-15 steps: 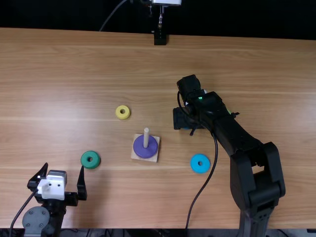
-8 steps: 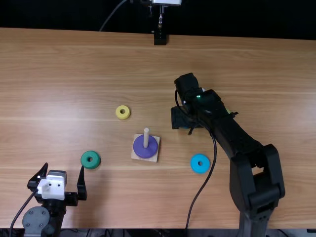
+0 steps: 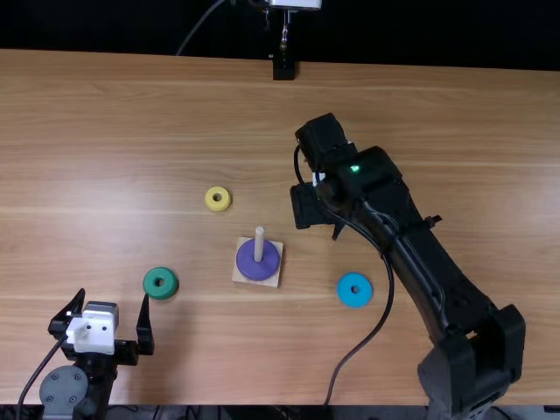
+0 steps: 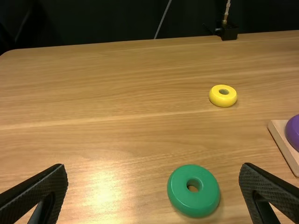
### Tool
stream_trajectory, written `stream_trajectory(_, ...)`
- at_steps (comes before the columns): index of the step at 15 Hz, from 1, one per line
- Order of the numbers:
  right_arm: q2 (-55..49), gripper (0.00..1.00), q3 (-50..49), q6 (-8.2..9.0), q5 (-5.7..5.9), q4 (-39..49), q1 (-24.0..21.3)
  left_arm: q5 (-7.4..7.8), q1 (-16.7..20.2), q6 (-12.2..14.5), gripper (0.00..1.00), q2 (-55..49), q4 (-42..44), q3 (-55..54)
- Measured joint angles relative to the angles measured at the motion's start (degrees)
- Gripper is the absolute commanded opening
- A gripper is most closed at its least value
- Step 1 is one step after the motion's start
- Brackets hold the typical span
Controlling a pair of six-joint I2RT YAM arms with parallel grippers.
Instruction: Build the Hanoi tower: stack the rings onto the peg from bottom to top in this color order: purple, dark blue, light blue, dark green, light green, yellow, orange.
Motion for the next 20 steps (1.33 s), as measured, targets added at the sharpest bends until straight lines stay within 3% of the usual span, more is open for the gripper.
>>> stream_trajectory(3, -0.4, 0.08, 7.0, -1.62, 0.02, -6.1, 3.2, -0.02, 0.0, 0.0, 1.00, 0.0, 0.0, 0.0)
stream_trajectory(8, -0.4, 0.06, 15.1, -2.29, 0.00, -11.8, 8.1, 0.00, 0.0, 0.0, 1.00, 0.0, 0.0, 0.0)
stream_trajectory(20, -0.4, 0.06, 15.9, -2.25, -0.02, -11.9, 15.8, -0.02, 0.0, 0.0, 1.00, 0.0, 0.0, 0.0)
